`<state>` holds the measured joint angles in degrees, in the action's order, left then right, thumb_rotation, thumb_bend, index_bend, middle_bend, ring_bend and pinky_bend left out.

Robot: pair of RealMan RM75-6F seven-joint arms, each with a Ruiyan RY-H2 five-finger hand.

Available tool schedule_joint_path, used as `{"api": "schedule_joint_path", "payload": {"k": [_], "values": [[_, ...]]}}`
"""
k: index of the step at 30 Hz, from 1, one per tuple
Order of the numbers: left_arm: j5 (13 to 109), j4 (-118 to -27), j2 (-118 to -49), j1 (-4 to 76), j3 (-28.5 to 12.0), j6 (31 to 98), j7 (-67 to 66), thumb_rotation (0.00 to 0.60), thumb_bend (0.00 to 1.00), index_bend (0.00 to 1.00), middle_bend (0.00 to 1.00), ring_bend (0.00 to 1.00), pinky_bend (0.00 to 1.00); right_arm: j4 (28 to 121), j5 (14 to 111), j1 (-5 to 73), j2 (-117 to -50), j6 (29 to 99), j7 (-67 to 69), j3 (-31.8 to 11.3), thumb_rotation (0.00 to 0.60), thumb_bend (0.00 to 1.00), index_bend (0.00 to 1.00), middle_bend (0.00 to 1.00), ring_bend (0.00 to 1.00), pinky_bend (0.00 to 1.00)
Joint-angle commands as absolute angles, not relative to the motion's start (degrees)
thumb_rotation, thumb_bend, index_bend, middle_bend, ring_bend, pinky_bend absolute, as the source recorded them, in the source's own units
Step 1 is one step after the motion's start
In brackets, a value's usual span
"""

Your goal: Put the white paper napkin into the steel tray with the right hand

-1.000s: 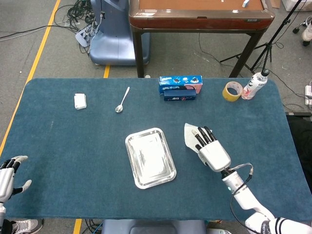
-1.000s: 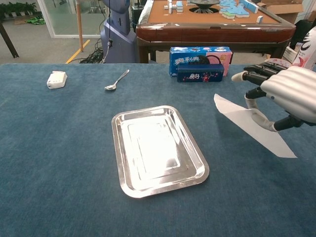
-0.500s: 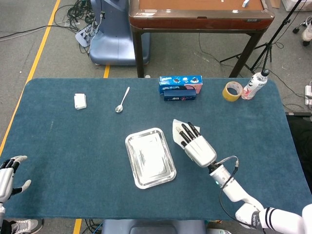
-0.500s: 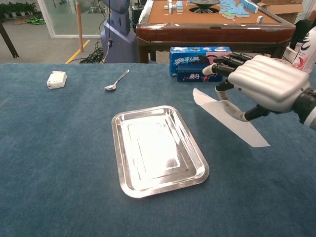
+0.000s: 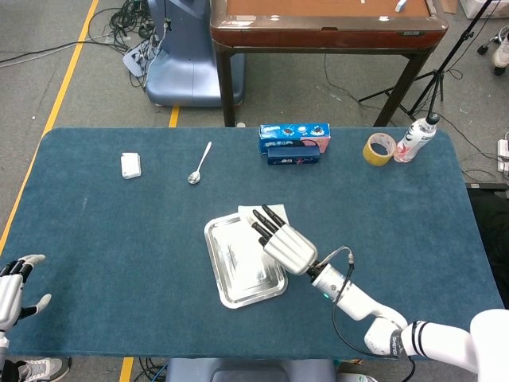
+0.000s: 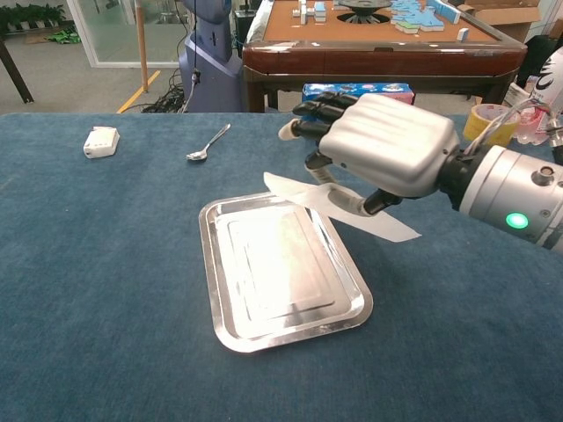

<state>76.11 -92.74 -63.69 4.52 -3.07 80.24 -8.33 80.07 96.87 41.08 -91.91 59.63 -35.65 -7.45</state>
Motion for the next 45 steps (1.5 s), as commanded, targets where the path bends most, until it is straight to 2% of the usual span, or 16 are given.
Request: {"api": "schedule_joint_path", "payload": {"k": [1, 16, 32, 40, 43, 45], "values": [[76.28, -92.79, -63.64, 4.50, -2.99, 80.29, -8.32, 0.600, 0.20, 0.24, 0.22, 0.21, 0.32, 81.02, 96.61, 41.91, -92.85, 58.84, -36.58, -7.60, 0.600, 1.00, 0.58, 0.15, 0.00, 0.03], [77.03, -93.29, -63.04, 4.12, -2.86, 81.07, -7.46, 0.600, 0.20, 0.24, 0.22, 0.21, 0.32, 84.51, 92.50, 42.70, -96.84, 57.45, -42.92, -7.30, 0.600, 1.00, 0.58, 0.15, 0.00, 0.03], [77.11, -93.37, -62.69, 4.04, -2.89, 81.10, -6.91, 0.600, 0.20, 0.24, 0.22, 0.21, 0.32, 87.69, 83.82, 41.03, -100.95, 56.99, -52.64, -6.63, 0.600, 1.00, 0.58, 0.15, 0.00, 0.03], [77.16, -93.48, -62.48, 3.94, -2.91, 81.19, -6.56, 0.600, 0.20, 0.24, 0.22, 0.21, 0.32, 89.25, 81.65, 41.26, -100.75, 56.60, -54.85, -6.08, 0.600, 1.00, 0.58, 0.15, 0.00, 0.03], [77.12, -93.50, -62.47, 3.98, -2.97, 81.15, -6.56, 0.600, 0.20, 0.24, 0.22, 0.21, 0.32, 89.92, 81.02, 41.59, -99.87, 56.09, -55.08, -5.90, 0.600, 1.00, 0.56, 0.15, 0.00, 0.03], [77.06, -93.49, -62.48, 3.97, -2.96, 81.11, -6.58, 0.600, 0.20, 0.24, 0.22, 0.21, 0.32, 90.34, 80.69, 41.72, -99.45, 55.92, -55.29, -5.77, 0.600, 1.00, 0.51, 0.15, 0.00, 0.03]]}}
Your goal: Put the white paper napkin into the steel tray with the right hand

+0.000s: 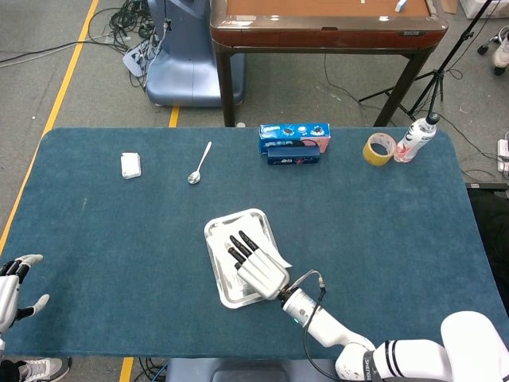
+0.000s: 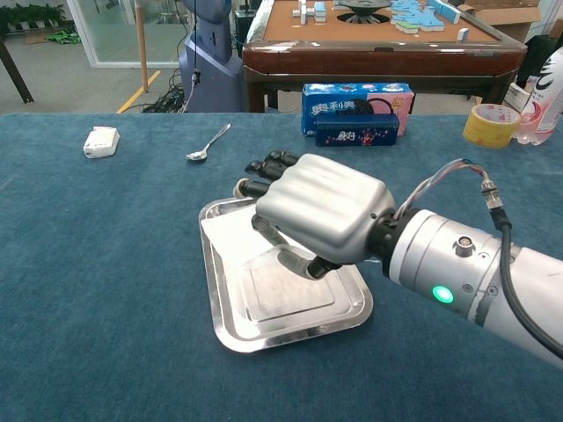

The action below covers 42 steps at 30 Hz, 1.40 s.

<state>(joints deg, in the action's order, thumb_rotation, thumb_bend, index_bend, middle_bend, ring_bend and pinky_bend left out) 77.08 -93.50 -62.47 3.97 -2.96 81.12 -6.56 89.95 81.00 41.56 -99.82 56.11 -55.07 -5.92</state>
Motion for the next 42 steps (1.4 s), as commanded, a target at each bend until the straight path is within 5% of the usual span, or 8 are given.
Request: {"api": "schedule_joint_path", "payload": {"k": [1, 11, 17, 27, 30, 32, 37, 42], "values": [[77.05, -93.47, -62.51, 3.98, -2.96, 81.10, -6.64, 0.600, 0.20, 0.24, 0.22, 0.21, 0.32, 90.54, 80.57, 41.79, -99.28, 55.89, -55.41, -5.72, 0.600, 0.98, 0.48, 0.15, 0.00, 0.03], [77.13, -93.46, -62.75, 4.09, -2.86, 80.96, -7.21, 0.600, 0.20, 0.24, 0.22, 0.21, 0.32, 93.14, 79.46, 42.08, -97.54, 56.57, -57.10, -5.06, 0.600, 0.24, 0.20, 0.12, 0.00, 0.03], [77.13, -93.44, -62.86, 4.15, -2.80, 80.82, -7.42, 0.600, 0.20, 0.24, 0.22, 0.21, 0.32, 94.81, 79.01, 42.14, -96.45, 57.22, -57.65, -4.85, 0.600, 0.01, 0.12, 0.11, 0.00, 0.03], [77.07, -93.42, -62.97, 4.21, -2.82, 80.75, -7.59, 0.600, 0.20, 0.24, 0.22, 0.21, 0.32, 97.69, 79.89, 42.62, -95.00, 58.48, -56.42, -5.18, 0.600, 0.00, 0.10, 0.11, 0.00, 0.04], [77.07, -93.51, -62.87, 4.14, -2.87, 80.93, -7.46, 0.600, 0.20, 0.24, 0.22, 0.21, 0.32, 98.26, 80.68, 42.89, -94.39, 59.35, -56.36, -5.87, 0.600, 0.00, 0.11, 0.16, 0.04, 0.20], [77.14, -93.53, -62.82, 4.06, -2.86, 81.07, -7.37, 0.600, 0.20, 0.24, 0.22, 0.21, 0.32, 98.77, 80.59, 43.19, -93.49, 59.53, -56.79, -6.52, 0.600, 0.03, 0.14, 0.24, 0.14, 0.33], [77.30, -93.56, -62.81, 4.07, -2.79, 81.07, -7.40, 0.600, 0.20, 0.24, 0.22, 0.21, 0.32, 100.35, 78.49, 43.76, -90.65, 58.74, -58.32, -7.47, 0.600, 0.19, 0.24, 0.67, 0.59, 0.69], [77.23, -93.54, -62.97, 4.17, -2.76, 80.88, -7.69, 0.600, 0.20, 0.24, 0.22, 0.21, 0.32, 102.10, 75.50, 44.21, -87.32, 57.23, -60.06, -7.13, 0.600, 0.44, 0.28, 0.92, 0.82, 0.87]]}}
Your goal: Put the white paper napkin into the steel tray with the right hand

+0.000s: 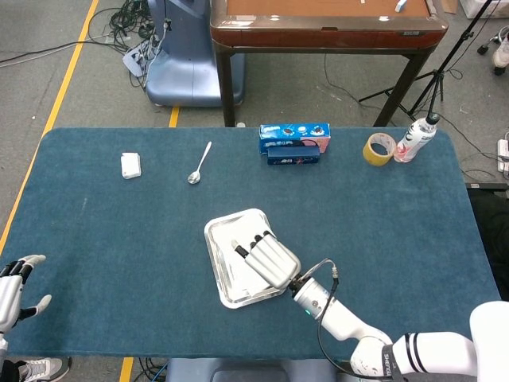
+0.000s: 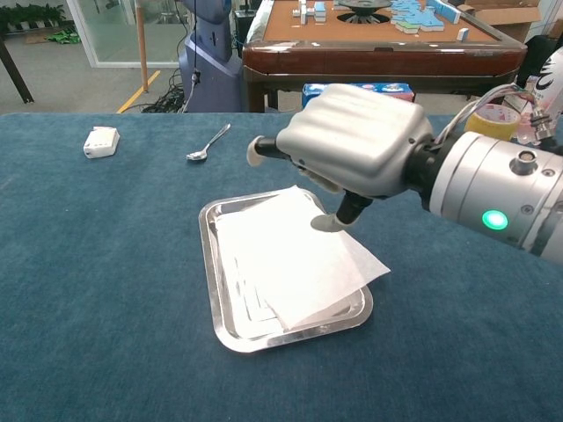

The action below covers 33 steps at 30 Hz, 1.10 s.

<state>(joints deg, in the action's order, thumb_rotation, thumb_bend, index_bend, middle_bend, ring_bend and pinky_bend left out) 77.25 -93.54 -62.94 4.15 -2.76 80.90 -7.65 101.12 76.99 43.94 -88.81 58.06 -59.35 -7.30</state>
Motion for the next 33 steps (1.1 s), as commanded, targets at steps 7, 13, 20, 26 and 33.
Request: {"api": "schedule_joint_path", "payload": {"k": [7, 13, 20, 26, 33], "values": [[77.05, -93.41, -63.13, 4.28, -2.76, 80.60, -7.86, 0.600, 0.20, 0.24, 0.22, 0.21, 0.32, 104.55, 68.83, 44.79, -83.49, 53.98, -59.17, -6.06, 0.600, 0.97, 0.35, 1.00, 1.00, 1.00], [77.02, -93.52, -63.13, 4.24, -2.79, 80.74, -7.94, 0.600, 0.20, 0.24, 0.22, 0.21, 0.32, 107.44, 61.00, 46.79, -80.67, 52.04, -63.48, -3.72, 0.600, 1.00, 0.35, 1.00, 1.00, 1.00], [77.12, -93.59, -63.09, 4.24, -2.69, 80.68, -7.97, 0.600, 0.20, 0.24, 0.22, 0.21, 0.32, 107.39, 56.77, 48.01, -81.29, 53.00, -66.50, 0.21, 0.600, 1.00, 0.35, 1.00, 1.00, 1.00], [77.02, -93.56, -63.10, 4.23, -2.74, 80.69, -7.87, 0.600, 0.20, 0.24, 0.22, 0.21, 0.32, 104.48, 56.30, 48.47, -84.04, 53.62, -65.93, 2.22, 0.600, 1.00, 0.35, 1.00, 1.00, 1.00], [76.83, -93.46, -62.94, 4.20, -2.84, 80.65, -7.42, 0.600, 0.20, 0.24, 0.22, 0.21, 0.32, 101.46, 56.22, 49.22, -87.09, 53.63, -64.45, 3.07, 0.600, 1.00, 0.35, 1.00, 1.00, 1.00]]}}
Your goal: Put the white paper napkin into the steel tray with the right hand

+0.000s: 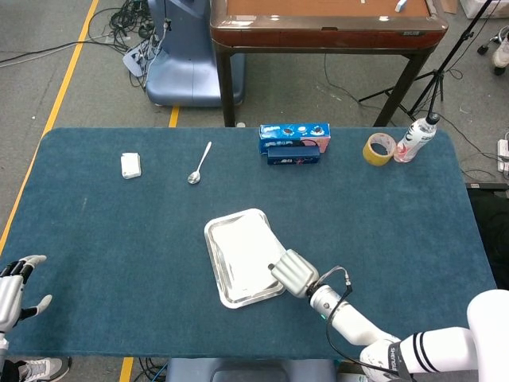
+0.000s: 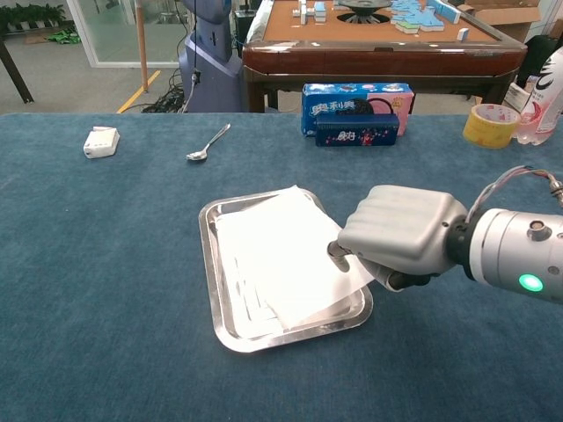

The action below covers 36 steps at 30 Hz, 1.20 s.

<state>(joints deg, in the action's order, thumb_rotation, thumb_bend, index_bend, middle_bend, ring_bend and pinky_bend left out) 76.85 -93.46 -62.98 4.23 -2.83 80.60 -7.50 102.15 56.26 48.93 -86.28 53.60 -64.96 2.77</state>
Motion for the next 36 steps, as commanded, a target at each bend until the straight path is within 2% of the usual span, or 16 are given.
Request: {"api": "schedule_joint_path", "payload": {"k": [1, 36], "values": [[76.84, -93.46, -62.90, 4.18, -2.86, 80.68, -7.32, 0.600, 0.20, 0.24, 0.22, 0.21, 0.32, 101.17, 56.27, 49.31, -87.44, 53.66, -64.29, 3.15, 0.600, 1.00, 0.35, 1.00, 1.00, 1.00], [77.04, -93.68, -62.57, 3.94, -2.96, 81.22, -7.01, 0.600, 0.20, 0.24, 0.22, 0.21, 0.32, 98.74, 53.49, 50.53, -93.89, 57.45, -61.46, 3.91, 0.600, 1.00, 0.35, 1.00, 1.00, 1.00]]}}
